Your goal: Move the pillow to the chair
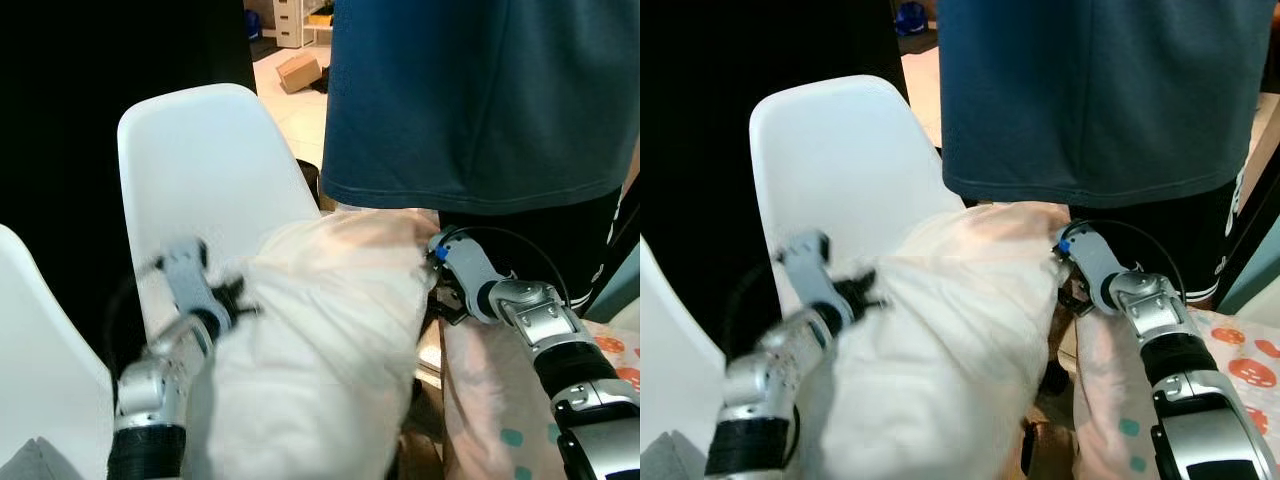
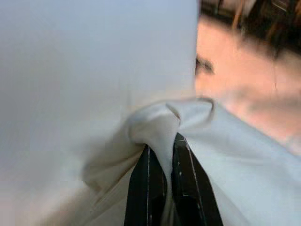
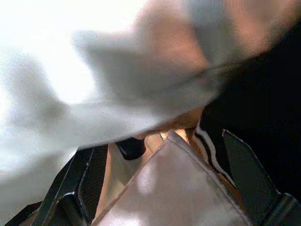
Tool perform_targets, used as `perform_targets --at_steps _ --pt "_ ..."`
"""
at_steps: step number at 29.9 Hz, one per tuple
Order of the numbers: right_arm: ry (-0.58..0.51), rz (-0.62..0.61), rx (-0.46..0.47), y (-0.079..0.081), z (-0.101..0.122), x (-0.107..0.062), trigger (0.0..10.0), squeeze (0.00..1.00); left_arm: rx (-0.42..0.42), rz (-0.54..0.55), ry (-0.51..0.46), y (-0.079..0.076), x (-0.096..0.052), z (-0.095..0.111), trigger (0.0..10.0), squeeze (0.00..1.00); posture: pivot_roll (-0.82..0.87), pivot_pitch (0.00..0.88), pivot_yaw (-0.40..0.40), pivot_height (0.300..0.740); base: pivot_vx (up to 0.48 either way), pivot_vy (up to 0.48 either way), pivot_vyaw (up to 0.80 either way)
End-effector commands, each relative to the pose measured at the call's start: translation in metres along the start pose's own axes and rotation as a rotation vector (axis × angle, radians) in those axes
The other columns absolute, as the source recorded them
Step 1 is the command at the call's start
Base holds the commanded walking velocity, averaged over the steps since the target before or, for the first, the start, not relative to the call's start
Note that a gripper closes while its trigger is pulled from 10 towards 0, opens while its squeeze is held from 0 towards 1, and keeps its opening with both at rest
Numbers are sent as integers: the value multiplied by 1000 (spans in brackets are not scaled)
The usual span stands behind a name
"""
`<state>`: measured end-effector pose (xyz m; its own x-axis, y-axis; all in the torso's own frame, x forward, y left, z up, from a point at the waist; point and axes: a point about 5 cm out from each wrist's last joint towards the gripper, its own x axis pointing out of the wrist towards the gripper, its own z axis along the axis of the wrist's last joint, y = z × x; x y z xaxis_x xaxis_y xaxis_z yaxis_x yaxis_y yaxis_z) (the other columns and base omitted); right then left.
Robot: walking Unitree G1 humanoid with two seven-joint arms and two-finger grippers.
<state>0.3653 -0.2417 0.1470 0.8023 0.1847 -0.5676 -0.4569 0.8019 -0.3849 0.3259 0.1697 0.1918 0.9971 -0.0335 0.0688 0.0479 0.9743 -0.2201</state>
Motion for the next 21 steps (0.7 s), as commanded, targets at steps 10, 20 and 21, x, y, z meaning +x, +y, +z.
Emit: perform_targets --at_steps 10,20,21 --pt "-29 21 -7 7 10 4 10000 0 260 46 -271 -16 -13 42 0 0 -77 77 36 560 0 0 0" --pt "-29 31 -20 9 12 5 10000 0 479 150 138 18 -25 -65 1333 0 -79 66 32 560 0 0 0" --pt "-30 32 -21 10 12 6 10000 0 514 158 217 26 -28 -82 10000 180 -84 64 33 560 0 0 0"
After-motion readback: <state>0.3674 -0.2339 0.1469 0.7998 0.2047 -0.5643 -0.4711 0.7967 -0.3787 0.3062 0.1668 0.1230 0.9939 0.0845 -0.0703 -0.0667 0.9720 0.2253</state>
